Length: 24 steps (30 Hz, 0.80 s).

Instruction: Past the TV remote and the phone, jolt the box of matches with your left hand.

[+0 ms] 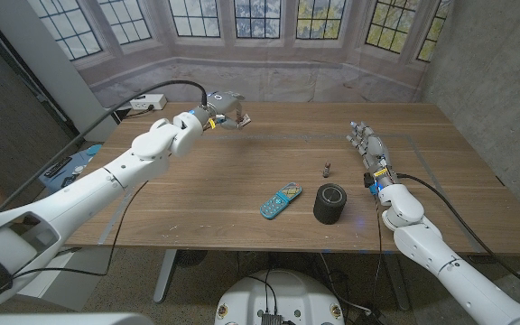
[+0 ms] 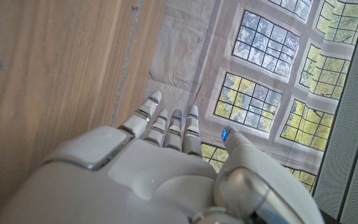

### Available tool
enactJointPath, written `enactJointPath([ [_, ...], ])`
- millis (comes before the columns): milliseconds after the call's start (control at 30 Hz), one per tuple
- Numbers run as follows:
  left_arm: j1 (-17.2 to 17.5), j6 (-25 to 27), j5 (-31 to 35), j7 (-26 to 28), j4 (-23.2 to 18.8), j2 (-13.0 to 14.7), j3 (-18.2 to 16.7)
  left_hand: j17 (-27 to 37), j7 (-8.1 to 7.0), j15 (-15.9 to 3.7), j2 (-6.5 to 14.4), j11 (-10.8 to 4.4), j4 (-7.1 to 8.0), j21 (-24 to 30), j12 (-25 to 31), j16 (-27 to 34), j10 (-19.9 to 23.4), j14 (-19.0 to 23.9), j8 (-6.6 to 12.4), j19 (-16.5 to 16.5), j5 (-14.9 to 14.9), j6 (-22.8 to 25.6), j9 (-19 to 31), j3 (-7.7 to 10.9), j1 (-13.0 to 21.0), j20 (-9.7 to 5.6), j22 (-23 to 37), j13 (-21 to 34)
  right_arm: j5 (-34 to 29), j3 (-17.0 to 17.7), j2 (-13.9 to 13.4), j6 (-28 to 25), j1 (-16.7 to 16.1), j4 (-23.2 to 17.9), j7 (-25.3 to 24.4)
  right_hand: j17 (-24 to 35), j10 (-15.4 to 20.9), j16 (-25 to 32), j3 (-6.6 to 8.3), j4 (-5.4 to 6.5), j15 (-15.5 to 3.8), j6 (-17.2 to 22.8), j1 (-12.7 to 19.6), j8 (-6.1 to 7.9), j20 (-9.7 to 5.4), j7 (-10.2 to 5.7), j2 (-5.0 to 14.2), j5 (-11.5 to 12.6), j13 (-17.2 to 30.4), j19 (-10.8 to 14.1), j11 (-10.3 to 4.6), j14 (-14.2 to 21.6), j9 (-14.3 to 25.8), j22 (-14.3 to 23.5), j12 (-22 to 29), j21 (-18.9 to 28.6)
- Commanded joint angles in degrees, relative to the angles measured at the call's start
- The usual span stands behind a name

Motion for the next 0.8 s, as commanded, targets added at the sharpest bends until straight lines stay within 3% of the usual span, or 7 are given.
enactJointPath([
  [33,1.2,-2.2,-1.9,-0.3,0.2,-0.4,1.0,0.3,0.06,-0.17,3.1,0.02,-0.06,0.1,0.1,0.1,0.4,0.4,0.09,0.1,0.3,0.2,0.2,0.49,2.5,-0.2,0.1,0.2,-0.6,0.1,0.0,-0.2,-0.5,-1.0,-0.9,0.1,0.4,0.2,0.21,-0.16,-1.37,0.5,-0.2,-0.16,-3.11,0.02,-0.37,0.0,0.0,0.4,-0.08,0.5,0.1,0.2,0.0,0.2],
  [800,2.6,-6.8,-5.5,-1.9,0.6,-2.6,3.1,0.3,0.17,-0.07,3.2,0.13,-0.11,0.1,-0.1,0.0,0.3,0.4,0.02,0.1,0.3,0.3,0.2,0.69,2.3,-0.08,0.1,0.2,-1.5,0.0,-0.4,-0.5,-0.4,-1.6,-1.4,0.1,0.4,0.2,0.33,-0.33,-1.38,0.7,-0.2,-0.14,-3.04,-0.04,-0.39,0.0,0.0,0.5,-0.18,0.5,0.2,0.2,0.0,0.2],
])
